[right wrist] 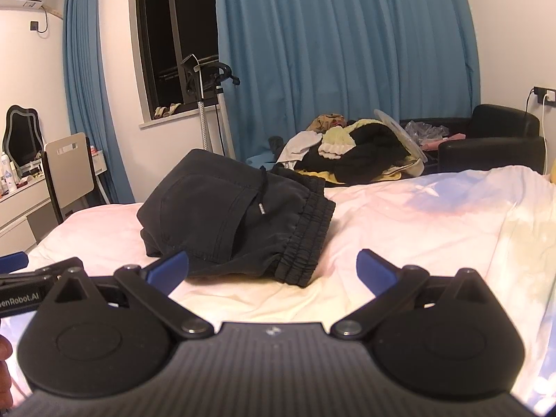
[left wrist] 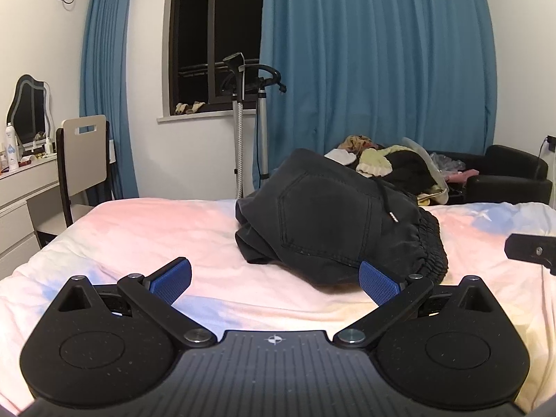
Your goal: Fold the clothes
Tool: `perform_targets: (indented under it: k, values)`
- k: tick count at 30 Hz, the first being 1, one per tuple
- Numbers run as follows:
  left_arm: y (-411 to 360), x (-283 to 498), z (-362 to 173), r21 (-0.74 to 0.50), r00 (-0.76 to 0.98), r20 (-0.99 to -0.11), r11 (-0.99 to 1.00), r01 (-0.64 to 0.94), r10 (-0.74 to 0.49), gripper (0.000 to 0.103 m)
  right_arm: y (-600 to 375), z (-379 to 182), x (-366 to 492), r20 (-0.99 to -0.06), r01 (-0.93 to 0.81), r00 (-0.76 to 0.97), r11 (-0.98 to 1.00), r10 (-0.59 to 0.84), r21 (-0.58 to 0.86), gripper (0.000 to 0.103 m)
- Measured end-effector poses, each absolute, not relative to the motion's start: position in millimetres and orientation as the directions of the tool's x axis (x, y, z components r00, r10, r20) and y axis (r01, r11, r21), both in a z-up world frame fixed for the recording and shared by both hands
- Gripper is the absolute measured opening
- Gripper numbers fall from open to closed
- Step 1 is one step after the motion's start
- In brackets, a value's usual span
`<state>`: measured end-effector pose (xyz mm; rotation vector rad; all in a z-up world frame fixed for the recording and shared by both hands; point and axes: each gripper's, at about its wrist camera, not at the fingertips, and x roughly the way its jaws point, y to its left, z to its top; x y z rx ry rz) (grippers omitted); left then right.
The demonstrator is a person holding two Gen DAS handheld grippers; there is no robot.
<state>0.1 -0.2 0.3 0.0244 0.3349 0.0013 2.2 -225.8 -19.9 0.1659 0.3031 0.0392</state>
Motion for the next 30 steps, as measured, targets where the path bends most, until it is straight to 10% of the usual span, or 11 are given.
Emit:
perform_targets:
  k: [30]
  values:
    - [-27.2, 2.5, 1.2, 0.078, 0.949, -0.314, 0.997, -0.005, 0.029, 0.103, -224.5, -18.8, -0.5, -0.281, -0.019, 0.957, 0.986, 0.066, 0.166, 0.103]
